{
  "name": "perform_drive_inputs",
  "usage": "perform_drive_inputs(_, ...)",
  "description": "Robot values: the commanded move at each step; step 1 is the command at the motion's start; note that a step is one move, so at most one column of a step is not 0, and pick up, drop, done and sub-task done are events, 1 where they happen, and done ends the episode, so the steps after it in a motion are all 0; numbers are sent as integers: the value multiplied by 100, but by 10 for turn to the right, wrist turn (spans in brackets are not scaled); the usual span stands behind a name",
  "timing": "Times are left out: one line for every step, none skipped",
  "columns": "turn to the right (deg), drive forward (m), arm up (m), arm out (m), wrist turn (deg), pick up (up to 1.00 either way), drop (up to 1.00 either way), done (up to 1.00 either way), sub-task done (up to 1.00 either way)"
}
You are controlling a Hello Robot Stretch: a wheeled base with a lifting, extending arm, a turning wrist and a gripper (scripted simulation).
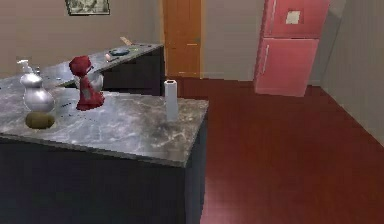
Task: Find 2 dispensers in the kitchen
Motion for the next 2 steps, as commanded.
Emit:
perform_drive_inputs(-360,0,0,0,0,0,0,0,0)
perform_drive_inputs(0,0,0,0,0,0,0,100,0)
